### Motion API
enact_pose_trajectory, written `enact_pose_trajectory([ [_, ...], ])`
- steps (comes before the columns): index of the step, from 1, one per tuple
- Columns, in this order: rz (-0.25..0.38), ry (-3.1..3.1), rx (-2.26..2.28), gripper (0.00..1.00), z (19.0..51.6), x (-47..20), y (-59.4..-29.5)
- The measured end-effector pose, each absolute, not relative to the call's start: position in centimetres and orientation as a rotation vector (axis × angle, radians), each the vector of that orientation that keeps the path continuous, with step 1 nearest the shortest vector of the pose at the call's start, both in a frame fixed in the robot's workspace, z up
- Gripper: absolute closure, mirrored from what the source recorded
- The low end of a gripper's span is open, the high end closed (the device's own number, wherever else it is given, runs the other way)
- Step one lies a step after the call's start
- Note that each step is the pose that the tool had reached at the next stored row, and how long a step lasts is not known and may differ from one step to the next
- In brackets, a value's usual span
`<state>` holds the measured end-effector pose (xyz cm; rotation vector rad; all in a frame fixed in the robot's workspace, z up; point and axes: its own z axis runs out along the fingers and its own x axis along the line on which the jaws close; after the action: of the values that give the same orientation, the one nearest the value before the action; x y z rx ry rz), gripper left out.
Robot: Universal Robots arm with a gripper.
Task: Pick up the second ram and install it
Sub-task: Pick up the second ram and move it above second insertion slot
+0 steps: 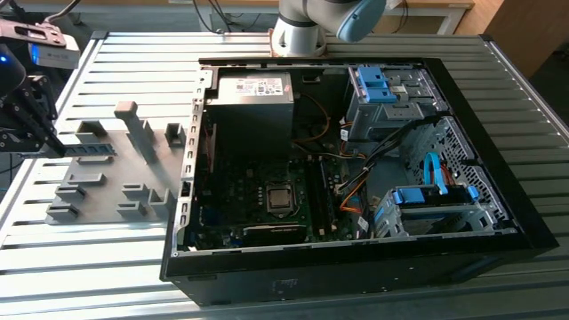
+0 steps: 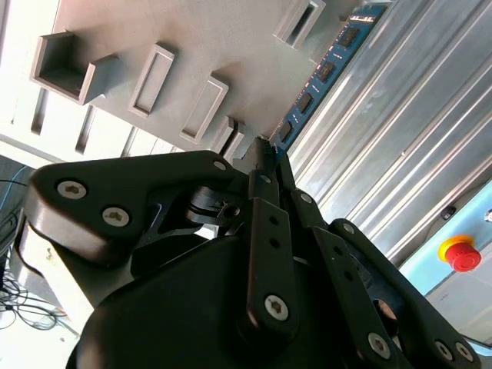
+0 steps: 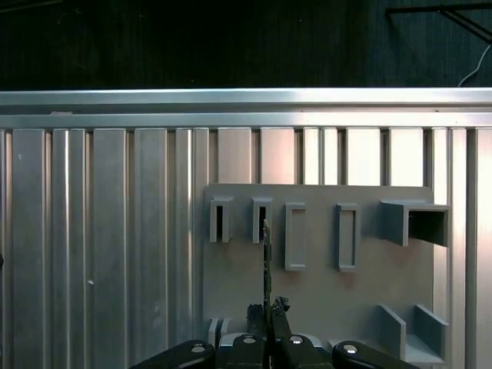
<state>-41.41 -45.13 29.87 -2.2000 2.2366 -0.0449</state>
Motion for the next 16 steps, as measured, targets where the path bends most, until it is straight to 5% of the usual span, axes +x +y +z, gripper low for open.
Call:
enact_pose_trajectory([
  [16, -0.045, 2.237, -2.200, 0.86, 30.21, -41.41, -45.13],
])
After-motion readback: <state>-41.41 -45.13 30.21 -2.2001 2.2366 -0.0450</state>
